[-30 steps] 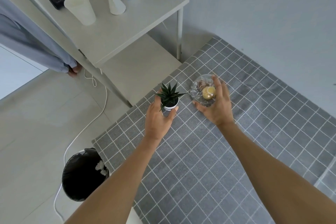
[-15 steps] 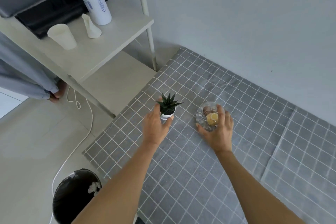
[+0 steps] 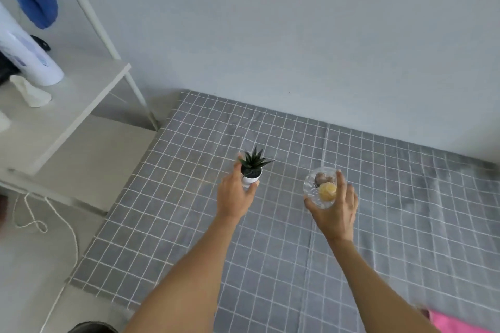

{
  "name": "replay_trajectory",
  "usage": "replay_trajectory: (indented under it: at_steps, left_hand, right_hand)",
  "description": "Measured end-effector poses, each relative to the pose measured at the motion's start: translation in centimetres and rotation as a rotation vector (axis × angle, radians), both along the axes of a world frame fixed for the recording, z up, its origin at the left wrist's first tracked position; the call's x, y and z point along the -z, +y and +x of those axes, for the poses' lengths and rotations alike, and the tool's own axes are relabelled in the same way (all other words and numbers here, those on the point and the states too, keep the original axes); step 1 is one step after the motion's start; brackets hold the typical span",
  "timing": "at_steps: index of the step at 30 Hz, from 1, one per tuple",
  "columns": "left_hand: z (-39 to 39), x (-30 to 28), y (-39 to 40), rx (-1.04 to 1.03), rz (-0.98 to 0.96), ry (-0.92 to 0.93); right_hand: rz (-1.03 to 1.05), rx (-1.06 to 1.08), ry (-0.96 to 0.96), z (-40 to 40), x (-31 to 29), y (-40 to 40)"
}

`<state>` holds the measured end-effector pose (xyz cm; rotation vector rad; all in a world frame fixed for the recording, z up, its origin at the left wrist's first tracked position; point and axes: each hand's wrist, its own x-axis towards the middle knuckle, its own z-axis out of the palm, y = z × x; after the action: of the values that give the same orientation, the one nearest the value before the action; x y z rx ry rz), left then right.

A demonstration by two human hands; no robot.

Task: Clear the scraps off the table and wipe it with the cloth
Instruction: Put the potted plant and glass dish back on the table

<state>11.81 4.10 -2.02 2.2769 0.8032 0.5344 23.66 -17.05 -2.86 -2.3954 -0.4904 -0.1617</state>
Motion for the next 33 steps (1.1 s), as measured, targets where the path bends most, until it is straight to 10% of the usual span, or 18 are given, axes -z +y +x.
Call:
replay_trajectory:
  at_steps: [33]
  left_hand:
    - [14.0,4.6,-5.9,0.189,-0.041,0.030]
  right_hand:
    - [-0.172,0.081,0.168,9.0,2.9,-2.2]
